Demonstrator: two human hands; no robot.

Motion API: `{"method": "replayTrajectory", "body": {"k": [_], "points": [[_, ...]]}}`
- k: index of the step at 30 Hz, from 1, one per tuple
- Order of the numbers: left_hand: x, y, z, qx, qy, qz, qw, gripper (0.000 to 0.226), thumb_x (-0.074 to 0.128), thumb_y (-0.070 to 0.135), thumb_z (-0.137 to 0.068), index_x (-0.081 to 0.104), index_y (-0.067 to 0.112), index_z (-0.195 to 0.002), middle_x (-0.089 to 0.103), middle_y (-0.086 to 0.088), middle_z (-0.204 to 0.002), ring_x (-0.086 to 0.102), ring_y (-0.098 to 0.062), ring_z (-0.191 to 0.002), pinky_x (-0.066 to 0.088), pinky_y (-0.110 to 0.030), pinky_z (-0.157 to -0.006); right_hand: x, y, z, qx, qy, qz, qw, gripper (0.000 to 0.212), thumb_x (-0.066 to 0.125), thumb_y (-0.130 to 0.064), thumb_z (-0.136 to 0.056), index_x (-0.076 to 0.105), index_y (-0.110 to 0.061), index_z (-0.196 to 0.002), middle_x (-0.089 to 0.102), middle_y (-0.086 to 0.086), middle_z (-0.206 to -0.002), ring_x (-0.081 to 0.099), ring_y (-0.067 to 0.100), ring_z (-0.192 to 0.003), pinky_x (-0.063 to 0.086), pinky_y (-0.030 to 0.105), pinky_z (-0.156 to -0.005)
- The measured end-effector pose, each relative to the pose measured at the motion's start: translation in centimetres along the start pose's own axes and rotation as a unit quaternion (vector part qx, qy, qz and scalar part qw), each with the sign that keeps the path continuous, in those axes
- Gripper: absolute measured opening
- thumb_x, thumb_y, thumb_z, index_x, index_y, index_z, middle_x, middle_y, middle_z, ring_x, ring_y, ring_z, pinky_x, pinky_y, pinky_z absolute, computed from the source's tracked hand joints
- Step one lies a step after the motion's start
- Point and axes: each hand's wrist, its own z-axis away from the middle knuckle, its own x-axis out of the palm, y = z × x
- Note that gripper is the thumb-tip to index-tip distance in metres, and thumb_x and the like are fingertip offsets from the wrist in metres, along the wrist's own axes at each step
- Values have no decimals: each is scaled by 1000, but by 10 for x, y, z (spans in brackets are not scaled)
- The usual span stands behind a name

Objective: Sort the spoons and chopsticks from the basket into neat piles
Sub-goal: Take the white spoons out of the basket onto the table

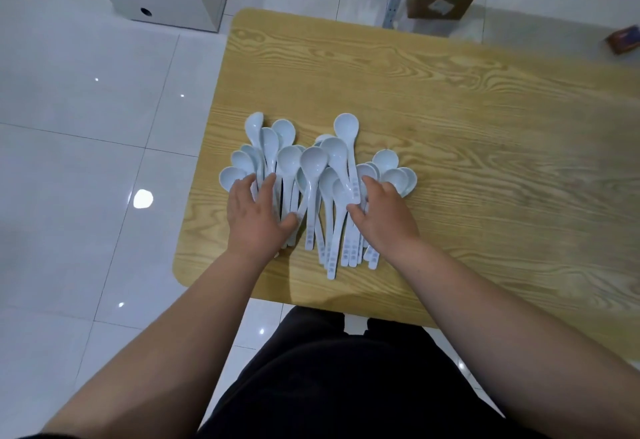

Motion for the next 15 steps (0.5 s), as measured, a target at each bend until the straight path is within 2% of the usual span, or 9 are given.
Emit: {"method": "replayTrajectory", "body": {"k": [3, 5, 7, 10, 15], "points": [[-3, -11, 3, -15, -55, 24, 998, 85, 72, 46, -82, 33, 24, -154, 17, -16, -159, 10, -37, -150, 21, -53, -121, -1, 7, 11, -8, 66, 4, 998, 66, 58, -45, -97, 36, -18, -152, 40, 8, -138, 40, 23, -129, 38, 29, -101], [-5, -14, 6, -10, -77, 55, 996, 84, 73, 43, -84, 31, 27, -155, 12, -12, -162, 8, -32, -151, 22, -48, -121, 1, 16, 18, 24, 90, -3, 996, 69, 60, -47, -95, 32, -23, -154, 25, 12, -153, 24, 29, -143, 33, 40, -113], [-3, -16, 7, 19, -84, 51, 995, 84, 76, 40, -83, 34, 27, -155, 15, -14, -161, 10, -35, -150, 23, -51, -121, 6, 25, 23, 70, 48, -16, 996, 75, 59, -49, -95, 22, -29, -156, 6, 13, -162, 9, 32, -151, 26, 46, -119], [0, -16, 8, 33, -99, 26, 994, 81, 75, 40, -85, 35, 30, -154, 16, -14, -161, 6, -40, -151, 21, -56, -121, 14, 30, 26, 80, -25, -31, 996, 78, 54, -53, -97, 12, -32, -160, -10, 10, -167, -4, 29, -155, 19, 47, -124], [-5, -10, 7, 26, -128, 15, 991, 77, 70, 39, -90, 30, 33, -155, 7, -11, -164, -6, -39, -152, 16, -52, -122, 16, 22, 23, 86, -31, -49, 995, 74, 50, -50, -99, 9, -36, -160, -14, 9, -167, -9, 27, -155, 12, 43, -123]]}}
